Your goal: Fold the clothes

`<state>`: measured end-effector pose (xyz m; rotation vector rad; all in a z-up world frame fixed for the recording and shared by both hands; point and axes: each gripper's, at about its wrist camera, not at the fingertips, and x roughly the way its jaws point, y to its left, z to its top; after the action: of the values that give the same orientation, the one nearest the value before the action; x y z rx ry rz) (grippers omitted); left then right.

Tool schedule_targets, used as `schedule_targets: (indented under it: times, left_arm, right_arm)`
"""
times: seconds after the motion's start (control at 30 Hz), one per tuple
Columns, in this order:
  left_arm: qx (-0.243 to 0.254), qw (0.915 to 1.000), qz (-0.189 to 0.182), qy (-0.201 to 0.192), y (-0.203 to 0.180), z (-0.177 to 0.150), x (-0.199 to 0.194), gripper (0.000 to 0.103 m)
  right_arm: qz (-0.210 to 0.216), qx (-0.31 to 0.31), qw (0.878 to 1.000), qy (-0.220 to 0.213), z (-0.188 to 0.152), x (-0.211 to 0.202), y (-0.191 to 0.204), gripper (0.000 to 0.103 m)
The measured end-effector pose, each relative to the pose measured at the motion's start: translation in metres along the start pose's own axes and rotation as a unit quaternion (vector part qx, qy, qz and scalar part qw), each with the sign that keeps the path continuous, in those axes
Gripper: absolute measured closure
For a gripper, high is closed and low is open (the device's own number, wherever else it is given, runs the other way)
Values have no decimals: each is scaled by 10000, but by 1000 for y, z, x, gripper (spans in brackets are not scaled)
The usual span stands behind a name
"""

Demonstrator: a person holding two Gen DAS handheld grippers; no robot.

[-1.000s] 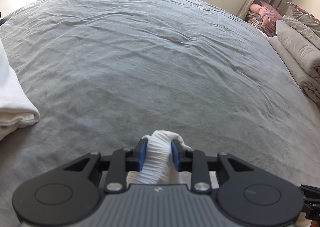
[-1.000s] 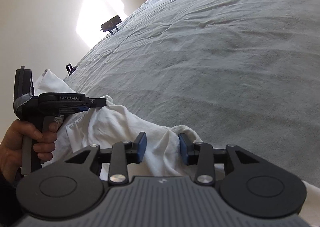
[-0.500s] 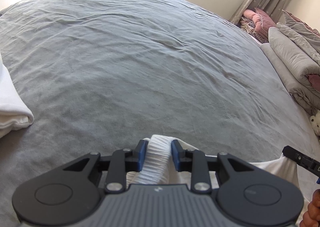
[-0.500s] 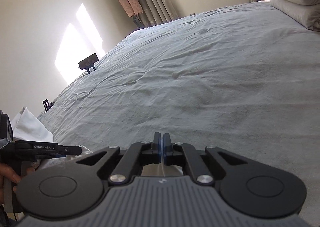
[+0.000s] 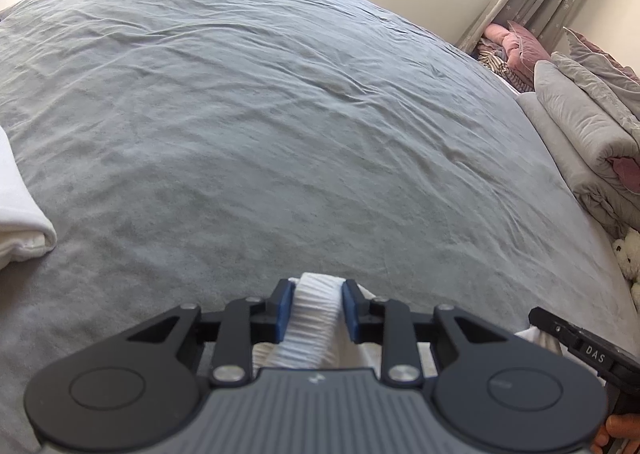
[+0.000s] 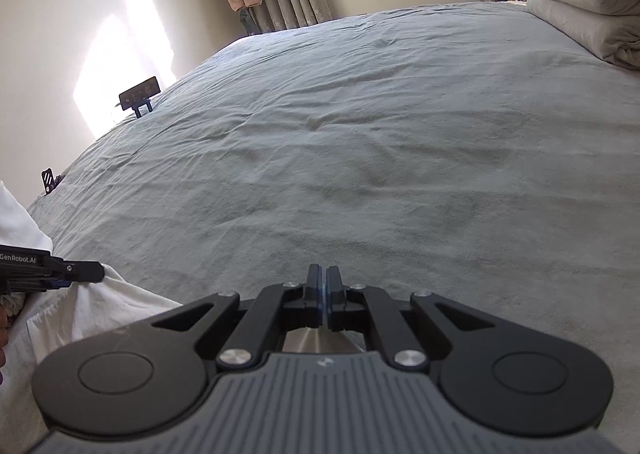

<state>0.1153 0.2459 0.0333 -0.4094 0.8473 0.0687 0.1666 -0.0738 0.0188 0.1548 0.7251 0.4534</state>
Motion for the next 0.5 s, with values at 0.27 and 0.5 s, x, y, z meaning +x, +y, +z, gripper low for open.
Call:
schedule_targets:
  times: [0.27,0.5]
  left_arm:
    - [-221,9997,-94,11,8,5,-4,67]
    - [-343,9992,-205,-32,14,9,-12,55]
  right_arm:
    - [-405,-59,9991,-75,9,-27,-3,80]
    - [-534,-1182,9914,-187,-20,-108,20,41]
